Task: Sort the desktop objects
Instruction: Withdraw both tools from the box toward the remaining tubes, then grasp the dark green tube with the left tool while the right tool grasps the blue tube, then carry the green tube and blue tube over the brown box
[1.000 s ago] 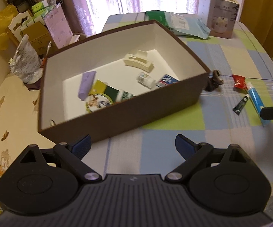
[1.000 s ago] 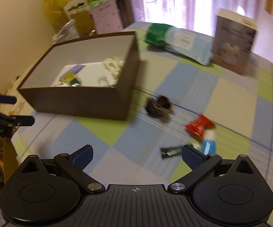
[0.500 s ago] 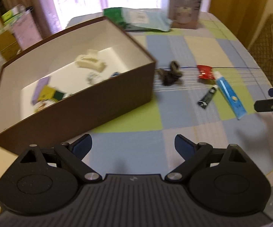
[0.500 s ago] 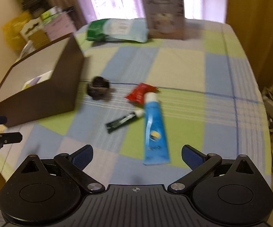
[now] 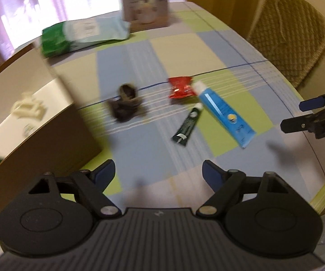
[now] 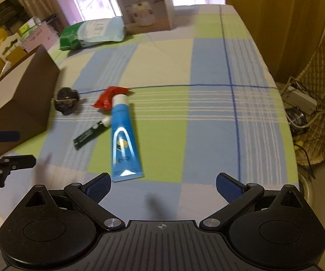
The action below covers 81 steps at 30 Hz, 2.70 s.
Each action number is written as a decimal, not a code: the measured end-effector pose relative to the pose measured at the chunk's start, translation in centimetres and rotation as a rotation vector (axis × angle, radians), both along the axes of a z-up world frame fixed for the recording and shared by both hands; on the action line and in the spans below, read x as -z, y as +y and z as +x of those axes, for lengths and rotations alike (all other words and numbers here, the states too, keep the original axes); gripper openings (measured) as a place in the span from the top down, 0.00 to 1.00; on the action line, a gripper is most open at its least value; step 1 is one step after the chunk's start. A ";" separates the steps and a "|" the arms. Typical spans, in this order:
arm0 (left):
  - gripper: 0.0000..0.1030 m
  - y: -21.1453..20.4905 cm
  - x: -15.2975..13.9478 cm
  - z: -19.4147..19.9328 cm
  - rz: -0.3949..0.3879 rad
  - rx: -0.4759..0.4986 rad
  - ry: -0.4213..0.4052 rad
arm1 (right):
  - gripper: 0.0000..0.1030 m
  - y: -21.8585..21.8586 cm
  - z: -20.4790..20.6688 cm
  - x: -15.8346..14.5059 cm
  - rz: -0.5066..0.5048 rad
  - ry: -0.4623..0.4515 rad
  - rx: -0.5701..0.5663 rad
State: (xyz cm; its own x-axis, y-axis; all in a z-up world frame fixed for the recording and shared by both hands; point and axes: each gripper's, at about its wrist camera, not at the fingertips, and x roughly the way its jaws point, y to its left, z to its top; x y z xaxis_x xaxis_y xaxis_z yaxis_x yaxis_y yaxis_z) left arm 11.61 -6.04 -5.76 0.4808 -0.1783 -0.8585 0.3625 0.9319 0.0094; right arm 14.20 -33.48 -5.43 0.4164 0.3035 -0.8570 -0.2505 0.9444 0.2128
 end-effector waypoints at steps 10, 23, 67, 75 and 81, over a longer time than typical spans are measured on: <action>0.37 -3.8 3.2 4.0 0.008 0.168 0.024 | 0.00 -3.5 1.5 1.5 0.011 0.017 0.074; 0.69 -6.4 6.1 8.1 0.038 0.297 0.050 | 0.00 -3.0 3.6 2.2 0.044 -0.004 0.047; 0.87 5.9 0.7 -2.5 -0.033 -0.070 0.042 | 0.68 9.9 2.1 1.1 0.097 0.021 -0.314; 0.87 10.9 -3.9 -4.7 -0.027 -0.159 -0.037 | 0.68 15.1 0.9 -2.5 0.150 -0.018 -0.442; 0.87 15.2 -6.2 -5.7 0.008 -0.208 -0.086 | 0.68 20.0 0.6 -4.0 0.164 -0.048 -0.544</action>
State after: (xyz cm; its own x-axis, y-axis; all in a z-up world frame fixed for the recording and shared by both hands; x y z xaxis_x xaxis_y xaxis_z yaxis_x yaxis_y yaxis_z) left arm 5.88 9.19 0.48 0.5777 -0.0613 -0.8140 0.1601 0.9863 0.0394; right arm 14.80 -13.45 -1.47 0.2007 0.6130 -0.7642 -0.7043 0.6325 0.3224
